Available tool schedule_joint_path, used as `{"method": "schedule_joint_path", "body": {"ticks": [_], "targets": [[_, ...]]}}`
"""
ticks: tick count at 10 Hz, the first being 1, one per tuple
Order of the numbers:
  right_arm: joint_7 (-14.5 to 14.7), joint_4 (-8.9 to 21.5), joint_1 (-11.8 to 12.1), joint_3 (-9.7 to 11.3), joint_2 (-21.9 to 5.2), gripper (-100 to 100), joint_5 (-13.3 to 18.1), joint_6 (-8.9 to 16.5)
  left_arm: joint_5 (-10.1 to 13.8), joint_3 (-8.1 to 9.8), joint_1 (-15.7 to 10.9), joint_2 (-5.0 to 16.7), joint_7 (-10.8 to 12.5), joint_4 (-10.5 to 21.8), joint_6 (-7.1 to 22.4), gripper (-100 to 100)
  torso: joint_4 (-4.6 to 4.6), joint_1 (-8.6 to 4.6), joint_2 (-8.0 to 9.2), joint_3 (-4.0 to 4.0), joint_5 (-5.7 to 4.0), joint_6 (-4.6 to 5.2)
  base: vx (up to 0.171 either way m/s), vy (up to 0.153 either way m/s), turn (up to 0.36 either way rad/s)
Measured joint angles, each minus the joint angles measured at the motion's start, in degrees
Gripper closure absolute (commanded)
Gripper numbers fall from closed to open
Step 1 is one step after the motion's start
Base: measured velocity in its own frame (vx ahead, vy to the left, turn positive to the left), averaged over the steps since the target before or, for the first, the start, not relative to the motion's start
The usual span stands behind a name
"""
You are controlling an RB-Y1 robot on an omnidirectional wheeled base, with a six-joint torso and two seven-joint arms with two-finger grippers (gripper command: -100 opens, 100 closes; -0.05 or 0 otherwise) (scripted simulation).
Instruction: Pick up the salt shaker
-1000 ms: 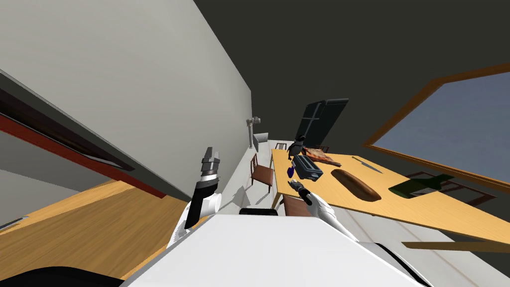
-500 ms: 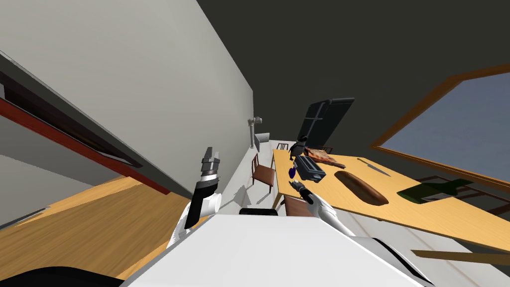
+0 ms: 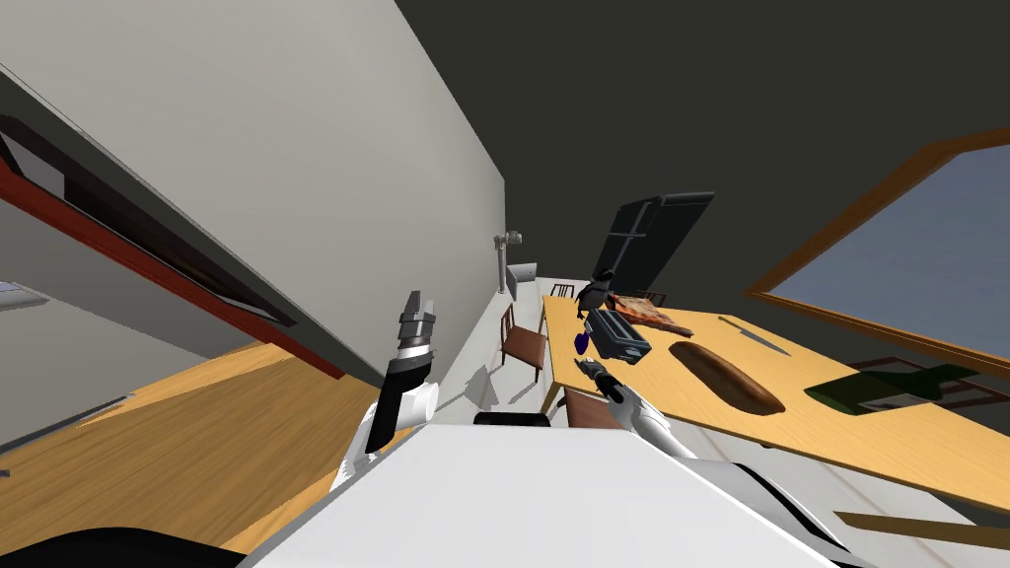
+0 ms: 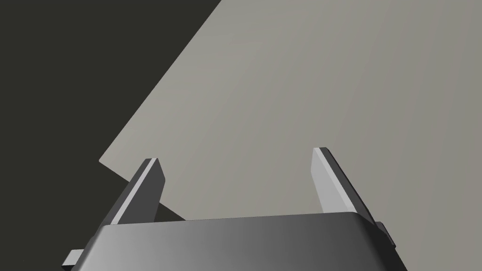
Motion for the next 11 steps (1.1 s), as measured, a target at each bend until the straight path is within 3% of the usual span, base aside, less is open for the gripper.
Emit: {"method": "schedule_joint_path", "body": {"ticks": [1,5,6,7,11], "targets": [[0.4,0.1,0.0,0.0,0.0,100,-0.2,-0.1,0.0,0.00,0.0,0.0,0.0,0.0,0.0,0,0.00,-0.01,-0.01,-0.01,0.00,0.00,0.000,0.000,0.000],[0.3,0.0,-0.1,-0.1,0.0,100,-0.2,-0.1,0.0,0.00,0.0,0.0,0.0,0.0,0.0,0,-0.09,-0.10,-0.11,-0.10,-0.09,-0.02,0.000,0.000,0.000],[0.3,0.0,-0.1,-0.1,-0.1,0,-0.2,-0.1,0.0,0.00,0.0,0.0,0.0,0.0,0.0,0,-0.09,-0.11,-0.12,-0.10,-0.10,-0.02,0.000,0.000,0.000],[0.3,0.0,-0.1,-0.1,-0.1,100,-0.2,-0.1,0.0,0.00,0.0,0.0,0.0,0.0,0.0,0,-0.09,-0.11,-0.12,-0.11,-0.10,-0.02,0.007,-0.003,-0.066],[-5.6,-3.9,1.6,0.9,0.3,100,6.2,1.1,0.0,0.00,0.0,0.0,0.0,0.0,0.0,0,-0.10,-0.13,-0.14,-0.12,-0.11,-0.02,0.009,-0.004,-0.061]]}}
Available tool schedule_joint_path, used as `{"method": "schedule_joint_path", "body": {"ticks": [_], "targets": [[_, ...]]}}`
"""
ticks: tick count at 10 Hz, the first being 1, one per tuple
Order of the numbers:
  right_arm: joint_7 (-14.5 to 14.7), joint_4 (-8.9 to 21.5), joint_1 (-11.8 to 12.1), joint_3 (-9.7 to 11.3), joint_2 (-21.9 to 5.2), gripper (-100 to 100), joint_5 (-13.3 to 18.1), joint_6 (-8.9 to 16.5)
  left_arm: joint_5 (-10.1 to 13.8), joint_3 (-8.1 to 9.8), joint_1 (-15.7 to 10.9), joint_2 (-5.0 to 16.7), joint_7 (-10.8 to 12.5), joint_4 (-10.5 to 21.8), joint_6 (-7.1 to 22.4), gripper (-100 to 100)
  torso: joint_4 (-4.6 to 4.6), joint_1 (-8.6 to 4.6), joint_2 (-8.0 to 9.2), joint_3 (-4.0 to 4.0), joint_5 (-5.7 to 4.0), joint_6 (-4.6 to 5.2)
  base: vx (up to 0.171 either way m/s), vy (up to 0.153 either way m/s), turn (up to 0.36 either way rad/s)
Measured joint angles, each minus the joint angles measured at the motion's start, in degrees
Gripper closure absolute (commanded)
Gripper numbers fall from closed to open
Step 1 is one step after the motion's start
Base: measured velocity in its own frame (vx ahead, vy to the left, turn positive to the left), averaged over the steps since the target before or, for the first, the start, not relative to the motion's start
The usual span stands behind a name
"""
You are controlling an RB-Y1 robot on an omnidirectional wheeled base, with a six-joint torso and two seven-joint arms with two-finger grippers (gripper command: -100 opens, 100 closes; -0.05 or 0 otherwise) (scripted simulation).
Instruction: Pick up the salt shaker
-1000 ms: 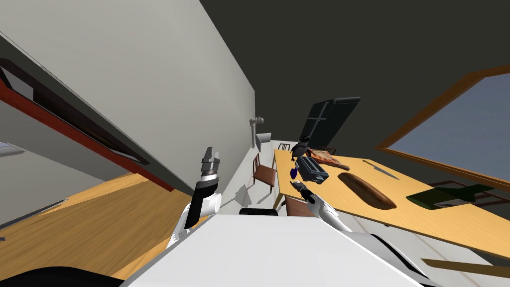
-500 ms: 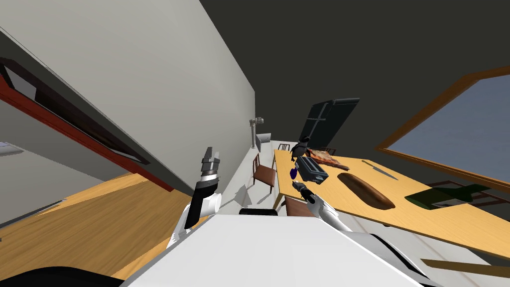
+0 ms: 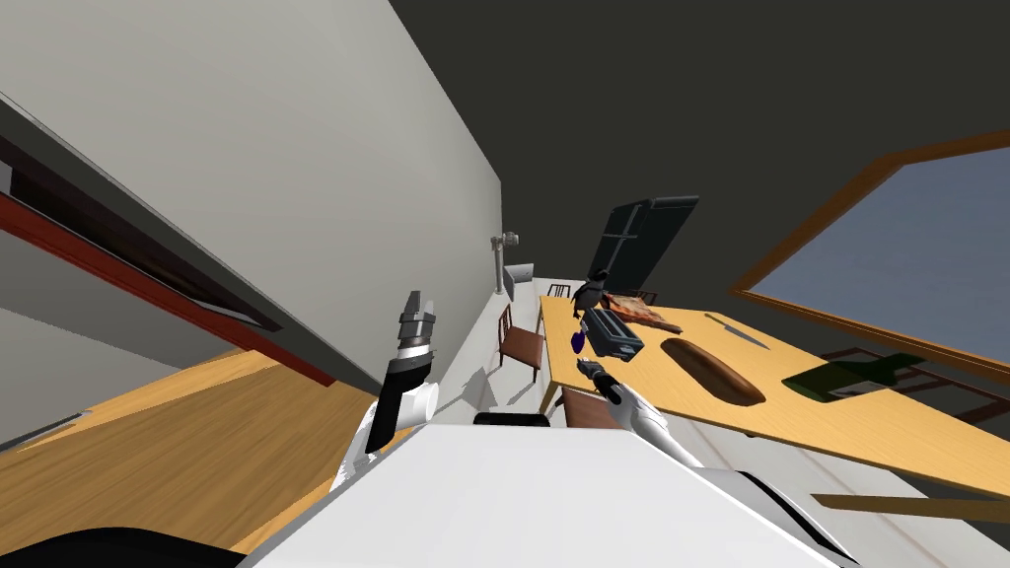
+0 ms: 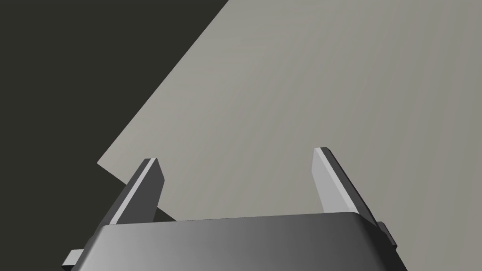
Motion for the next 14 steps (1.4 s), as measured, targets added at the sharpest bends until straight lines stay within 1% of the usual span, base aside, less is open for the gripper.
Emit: {"method": "schedule_joint_path", "body": {"ticks": [1,2,3,4,7,8,10,13,14], "targets": [[-1.5,-0.6,0.2,0.2,0.1,100,1.6,0.2,0.0,0.00,0.0,0.0,0.0,0.0,0.0,0,0.00,0.00,0.00,0.00,0.00,-0.01,0.008,-0.006,-0.059],[-3.3,-2.2,0.9,0.8,0.1,100,3.3,0.8,0.0,0.00,0.0,0.0,0.0,0.0,0.0,0,0.01,-0.01,0.00,0.01,0.01,0.00,0.007,-0.003,-0.040],[-5.0,-2.7,1.1,0.9,0.1,100,4.9,1.0,0.0,0.00,0.0,0.0,0.0,0.0,0.0,0,0.01,0.00,0.00,0.00,0.01,-0.01,0.008,-0.004,-0.071],[-6.8,-4.2,1.8,1.4,0.2,100,6.6,1.5,0.0,0.00,0.0,0.0,0.0,0.0,0.0,0,0.01,0.00,0.01,0.01,0.01,0.01,0.006,-0.002,-0.034],[-11.3,-6.0,2.4,1.6,0.5,100,11.4,1.9,0.0,0.00,0.0,0.0,0.0,0.0,0.0,0,0.01,0.01,0.01,0.01,0.01,0.00,0.007,-0.004,-0.059],[-12.8,-7.1,2.9,1.9,0.6,100,13.1,2.3,0.0,0.00,0.0,0.0,0.0,0.0,0.0,0,0.01,0.01,0.01,0.01,0.02,0.02,0.006,-0.002,-0.034],[-16.5,-9.4,3.8,2.9,0.5,100,16.4,3.2,0.0,0.00,0.0,0.0,0.0,0.0,0.0,0,0.02,0.02,0.01,0.02,0.03,0.01,0.007,-0.004,-0.044],[-20.8,-11.3,4.6,3.0,0.9,100,21.2,3.6,0.0,0.00,0.0,0.0,0.0,0.0,0.0,0,0.02,0.02,0.02,0.02,0.02,0.01,0.008,-0.003,-0.058],[-22.7,-12.8,5.3,3.7,0.8,100,22.9,4.2,0.0,0.00,0.0,0.0,0.0,0.0,0.0,0,0.03,0.02,0.02,0.02,0.04,0.02,0.006,-0.003,-0.033]]}}
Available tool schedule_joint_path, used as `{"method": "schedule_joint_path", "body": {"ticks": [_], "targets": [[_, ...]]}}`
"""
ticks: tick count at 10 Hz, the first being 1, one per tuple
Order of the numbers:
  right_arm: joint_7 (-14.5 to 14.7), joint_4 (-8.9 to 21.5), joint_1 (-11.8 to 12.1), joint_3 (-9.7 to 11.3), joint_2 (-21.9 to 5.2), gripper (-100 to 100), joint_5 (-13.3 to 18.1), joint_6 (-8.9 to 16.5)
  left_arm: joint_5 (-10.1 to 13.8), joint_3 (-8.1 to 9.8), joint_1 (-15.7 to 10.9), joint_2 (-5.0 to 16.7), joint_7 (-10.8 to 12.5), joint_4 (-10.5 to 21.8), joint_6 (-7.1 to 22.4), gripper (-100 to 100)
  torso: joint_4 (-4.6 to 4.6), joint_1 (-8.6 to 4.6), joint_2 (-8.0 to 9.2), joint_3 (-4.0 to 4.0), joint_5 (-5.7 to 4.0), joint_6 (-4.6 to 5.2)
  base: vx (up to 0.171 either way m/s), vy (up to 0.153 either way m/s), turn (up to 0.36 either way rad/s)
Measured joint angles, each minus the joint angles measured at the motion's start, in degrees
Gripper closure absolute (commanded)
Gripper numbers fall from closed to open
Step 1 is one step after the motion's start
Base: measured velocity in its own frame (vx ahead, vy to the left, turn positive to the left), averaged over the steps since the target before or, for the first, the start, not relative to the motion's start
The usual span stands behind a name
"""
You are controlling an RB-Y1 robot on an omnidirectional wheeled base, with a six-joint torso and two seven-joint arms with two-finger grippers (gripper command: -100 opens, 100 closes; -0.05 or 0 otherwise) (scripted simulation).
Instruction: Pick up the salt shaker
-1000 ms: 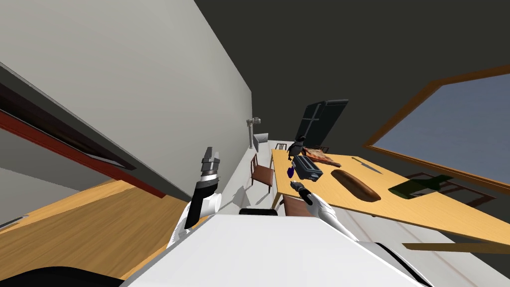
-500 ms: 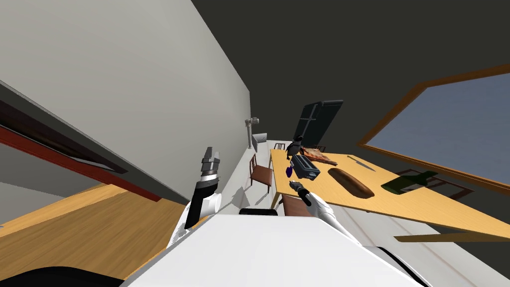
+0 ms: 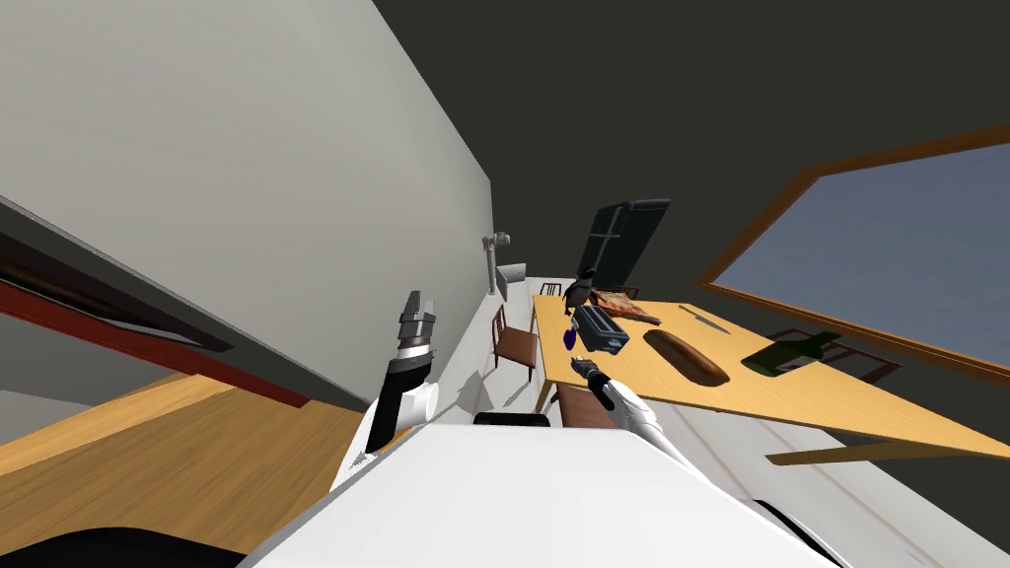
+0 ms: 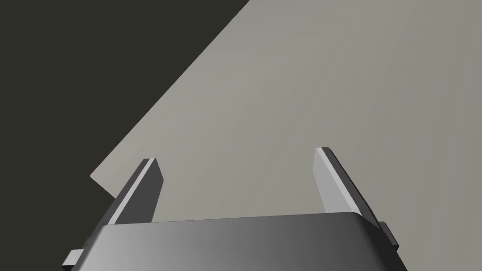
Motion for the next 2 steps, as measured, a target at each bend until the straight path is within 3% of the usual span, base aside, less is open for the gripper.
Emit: {"method": "schedule_joint_path", "body": {"ticks": [1,2], "targets": [[-1.6,-0.6,0.2,0.0,0.2,100,1.6,0.2,0.0,0.00,0.0,0.0,0.0,0.0,0.0,0,0.00,0.00,0.00,0.00,-0.01,-0.01,0.000,0.000,0.000],[-1.8,-0.6,0.2,-0.1,0.2,0,1.7,0.2,0.0,0.00,0.0,0.0,0.0,0.0,0.0,0,0.00,0.00,0.00,0.00,-0.02,-0.01,0.000,0.000,0.000]]}}
